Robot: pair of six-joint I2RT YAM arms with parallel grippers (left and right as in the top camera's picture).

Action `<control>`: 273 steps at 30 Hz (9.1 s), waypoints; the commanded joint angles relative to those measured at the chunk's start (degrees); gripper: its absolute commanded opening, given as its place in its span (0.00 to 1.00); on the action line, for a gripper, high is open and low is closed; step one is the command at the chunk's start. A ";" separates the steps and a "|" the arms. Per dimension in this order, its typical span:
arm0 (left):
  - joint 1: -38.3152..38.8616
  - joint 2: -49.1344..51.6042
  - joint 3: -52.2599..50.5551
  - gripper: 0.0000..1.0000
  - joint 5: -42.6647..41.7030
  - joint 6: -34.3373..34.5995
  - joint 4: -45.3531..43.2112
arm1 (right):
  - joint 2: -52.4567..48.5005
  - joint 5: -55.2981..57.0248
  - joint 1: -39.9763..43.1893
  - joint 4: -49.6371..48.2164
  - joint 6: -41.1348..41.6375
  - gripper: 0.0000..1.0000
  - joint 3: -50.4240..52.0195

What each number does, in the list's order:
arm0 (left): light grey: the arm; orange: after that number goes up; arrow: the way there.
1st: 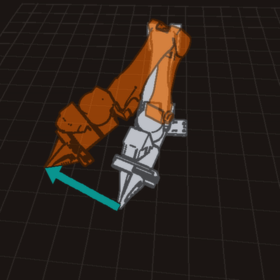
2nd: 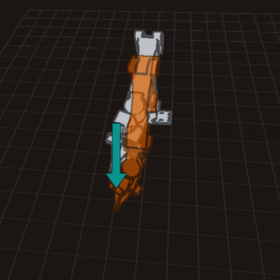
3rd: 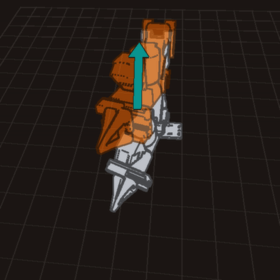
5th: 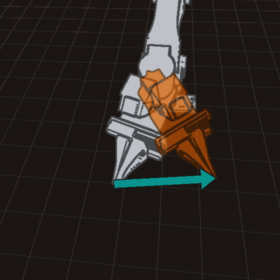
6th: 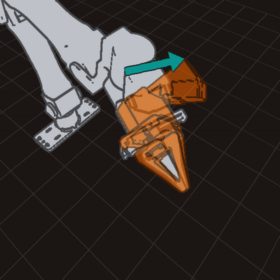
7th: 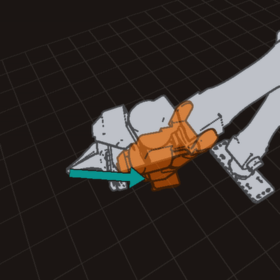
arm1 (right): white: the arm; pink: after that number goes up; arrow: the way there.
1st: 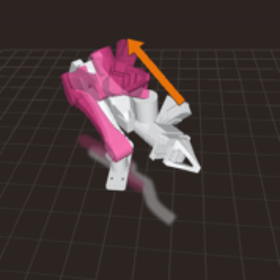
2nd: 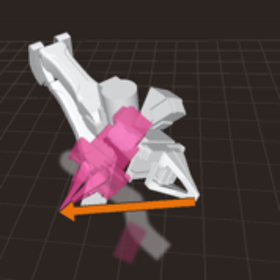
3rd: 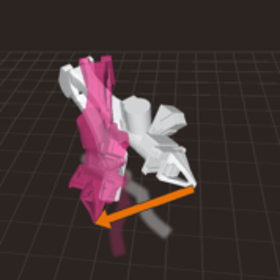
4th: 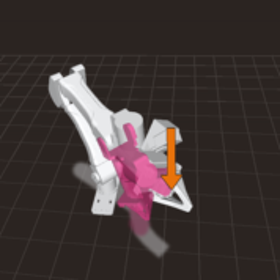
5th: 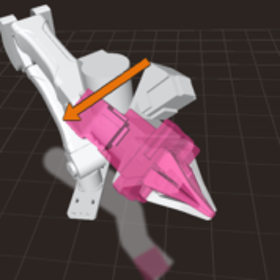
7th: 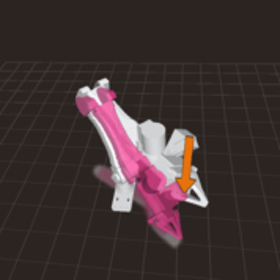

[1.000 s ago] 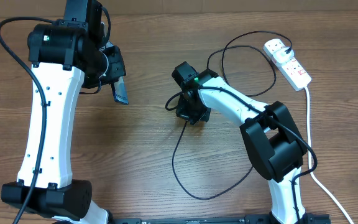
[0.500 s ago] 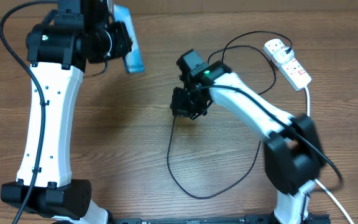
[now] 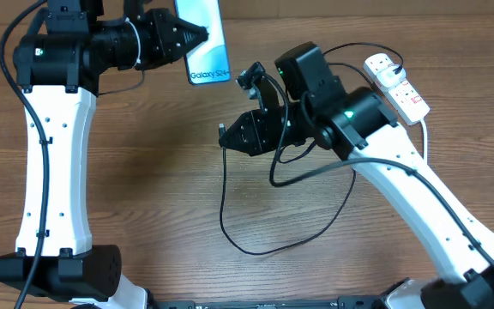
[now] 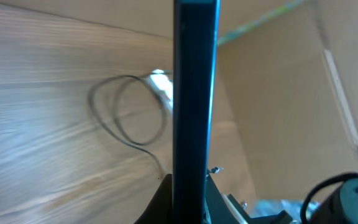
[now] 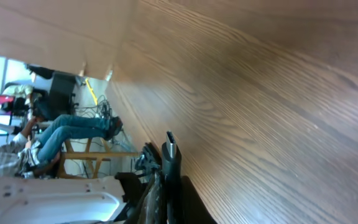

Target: Plug charger to phone and switch on socket

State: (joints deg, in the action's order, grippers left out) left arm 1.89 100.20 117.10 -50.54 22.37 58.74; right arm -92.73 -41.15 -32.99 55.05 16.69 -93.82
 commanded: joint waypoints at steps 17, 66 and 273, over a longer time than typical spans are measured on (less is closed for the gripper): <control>-0.04 -0.44 0.28 0.04 -28.98 -6.12 -2.34 | 7.02 -4.37 0.57 -10.25 0.13 0.04 -0.94; -0.22 -0.44 0.28 0.04 -30.51 -5.03 -5.51 | 7.56 -10.71 3.87 -15.56 2.75 0.04 -1.09; -3.74 -0.44 0.28 0.04 -40.00 -2.01 -6.51 | 7.54 -11.39 2.86 -28.24 9.90 0.04 -1.07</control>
State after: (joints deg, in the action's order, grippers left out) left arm -2.04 100.20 117.05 -88.25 21.06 51.83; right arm -87.15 -54.04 -31.11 29.19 26.72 -93.73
